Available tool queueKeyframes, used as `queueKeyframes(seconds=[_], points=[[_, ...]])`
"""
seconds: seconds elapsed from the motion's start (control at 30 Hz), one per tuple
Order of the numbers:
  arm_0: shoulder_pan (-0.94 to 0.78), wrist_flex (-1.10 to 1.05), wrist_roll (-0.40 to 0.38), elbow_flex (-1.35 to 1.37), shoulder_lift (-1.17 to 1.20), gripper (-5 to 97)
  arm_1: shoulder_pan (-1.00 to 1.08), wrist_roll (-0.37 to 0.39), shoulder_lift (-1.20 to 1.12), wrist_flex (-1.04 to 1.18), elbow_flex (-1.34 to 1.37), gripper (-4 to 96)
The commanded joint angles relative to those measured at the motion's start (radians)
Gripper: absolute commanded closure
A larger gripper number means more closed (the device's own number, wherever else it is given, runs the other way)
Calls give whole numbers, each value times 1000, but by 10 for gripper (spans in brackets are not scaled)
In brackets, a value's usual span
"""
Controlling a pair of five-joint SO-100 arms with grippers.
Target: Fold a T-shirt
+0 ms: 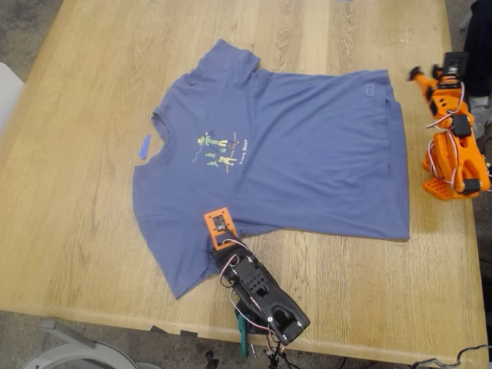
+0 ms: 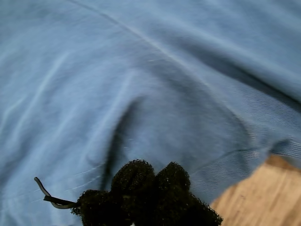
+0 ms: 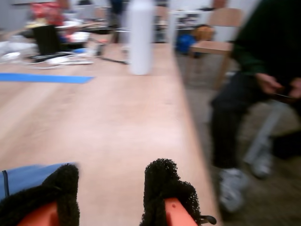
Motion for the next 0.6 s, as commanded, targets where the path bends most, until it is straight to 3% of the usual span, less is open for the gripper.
queueKeyframes(seconds=[0.0,0.13,0.27,0.43,0.57], points=[[-98,-38,12,-64,120,918,140,38,9,15,66,674],[-169,-239,-2,-64,120,918,267,104,9,104,66,674],[-207,-360,-64,-64,120,918,313,117,9,176,66,674],[-341,-387,-26,-64,120,918,348,117,9,206,66,685],[-462,-422,-81,-64,120,918,390,146,9,189,66,700]])
